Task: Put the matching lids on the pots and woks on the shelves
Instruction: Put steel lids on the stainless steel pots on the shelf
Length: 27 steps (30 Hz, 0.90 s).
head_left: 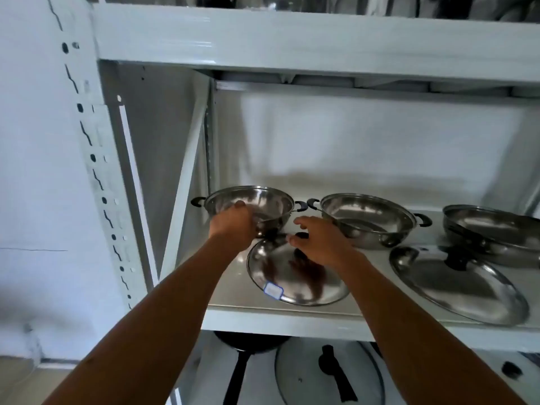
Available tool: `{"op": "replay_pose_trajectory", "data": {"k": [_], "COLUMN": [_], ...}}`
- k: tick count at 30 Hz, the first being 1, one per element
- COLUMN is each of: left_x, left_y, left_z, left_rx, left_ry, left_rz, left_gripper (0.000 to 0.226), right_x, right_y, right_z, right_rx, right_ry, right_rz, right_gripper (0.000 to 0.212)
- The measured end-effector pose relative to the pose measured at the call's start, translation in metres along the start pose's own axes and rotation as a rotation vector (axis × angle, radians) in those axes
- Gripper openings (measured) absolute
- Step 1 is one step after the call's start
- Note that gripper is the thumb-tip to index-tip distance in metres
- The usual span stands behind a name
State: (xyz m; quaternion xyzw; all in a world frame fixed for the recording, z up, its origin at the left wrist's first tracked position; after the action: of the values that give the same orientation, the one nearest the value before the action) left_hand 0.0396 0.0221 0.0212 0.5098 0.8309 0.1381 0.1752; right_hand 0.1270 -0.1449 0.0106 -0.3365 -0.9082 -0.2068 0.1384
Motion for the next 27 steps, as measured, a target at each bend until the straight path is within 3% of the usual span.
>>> {"op": "replay_pose_trajectory", "data": {"k": [6,14,20,23,27], "left_x": [0.027,0.033,0.014,0.036,0.069], "left_y": [0.014,0.018,-0.035,-0.052,-0.042], "left_z": [0.018,0.029,0.021,0.013,0.001], "left_rx": [0.022,-0.012,-0.238,-0.418,-0.613], "left_ry": [0.024,-0.024,-0.217,-0.535,-0.874], "left_rz": [0.06,0.18,0.303,0.116,-0.274], "left_gripper": [0.025,0.025,0.018,0.026,0.026], "right_x": [-0.007,0.005,0.022,0.035,0.06], "right_y": [0.008,-0.016,0.024,0.052,0.081], "right_z": [0.011,-0.074,-0.111,-0.088,-0.054], "right_rx": [0.012,-0.182,-0.416,-0.422,-0.389], "right_ry": [-0.124,-0.113,0.026,0.017,0.024], "right_rz": [0.022,0.038,0.031,-0.017,-0.071], "right_gripper": [0.021,0.018,0.024,0.025,0.023]}}
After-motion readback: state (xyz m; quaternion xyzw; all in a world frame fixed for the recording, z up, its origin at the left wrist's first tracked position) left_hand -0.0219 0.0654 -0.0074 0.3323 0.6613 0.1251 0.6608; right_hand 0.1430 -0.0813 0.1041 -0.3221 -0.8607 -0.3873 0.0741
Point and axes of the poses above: each hand's wrist, its own y-axis towards the middle knuckle, its own z-axis out of the palm, x = y × z, the point moved 5 cm from there along y, towards the middle knuckle, and after that the axes turned 1 degree about x, right-handed, at the moved point
